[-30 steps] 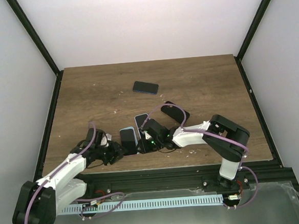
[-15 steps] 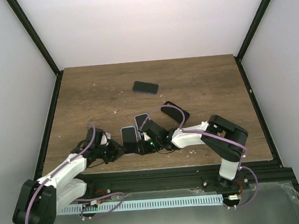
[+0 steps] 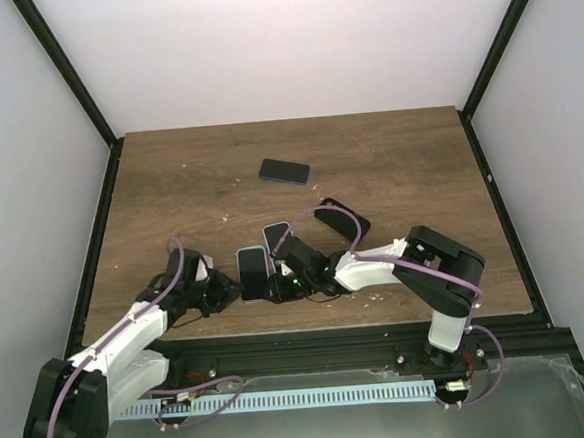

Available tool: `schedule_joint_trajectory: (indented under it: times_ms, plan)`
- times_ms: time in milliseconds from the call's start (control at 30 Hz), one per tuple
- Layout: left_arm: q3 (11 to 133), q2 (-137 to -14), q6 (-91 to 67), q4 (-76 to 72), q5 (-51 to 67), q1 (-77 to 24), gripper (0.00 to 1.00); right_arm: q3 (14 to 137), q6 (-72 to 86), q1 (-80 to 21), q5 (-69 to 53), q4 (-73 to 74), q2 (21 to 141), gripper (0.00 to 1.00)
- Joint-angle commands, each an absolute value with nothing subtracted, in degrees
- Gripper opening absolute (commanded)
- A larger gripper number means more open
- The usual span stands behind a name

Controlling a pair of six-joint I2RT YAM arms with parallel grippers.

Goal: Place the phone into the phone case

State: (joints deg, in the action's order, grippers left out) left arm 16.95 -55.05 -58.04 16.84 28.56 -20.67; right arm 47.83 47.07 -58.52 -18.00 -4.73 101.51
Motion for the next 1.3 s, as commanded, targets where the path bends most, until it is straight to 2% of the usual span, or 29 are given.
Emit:
schedule_joint_trajectory:
  times_ms: [0,100,333,567,700,1100,1267]
  plan:
    - [18.6,-55.2,-57.2,17.0,28.0,-20.9,0.28,46.9,46.0,-59.1,-16.0,-3.2,100.1,0.36]
    - [18.6,-55.9,-56.9,16.9,28.1,-20.9,0.28,47.6,43.3,-59.1,-16.0,-1.4,99.9,0.44]
    - [20.2,-57.4,-56.3,16.9,27.3,-21.0,0.28,47.4,34.6,-60.0,-15.3,0.5,97.8,0.45]
    - [21.8,-59.6,-55.6,17.4,27.1,-20.8,0.29,49.0,27.5,-62.1,-10.3,2.4,99.1,0.57]
    - [21.9,-60.3,-55.3,17.4,26.5,-20.7,0.30,50.7,25.7,-62.6,-6.8,2.9,100.9,0.58]
    - [25.3,-63.6,-51.1,19.4,25.1,-17.3,0.52,52.5,16.7,-63.3,-2.6,2.7,102.7,0.54]
    - [27.0,-65.4,-48.5,18.8,27.0,-16.1,0.55,51.5,13.5,-63.3,-4.6,3.6,99.6,0.70]
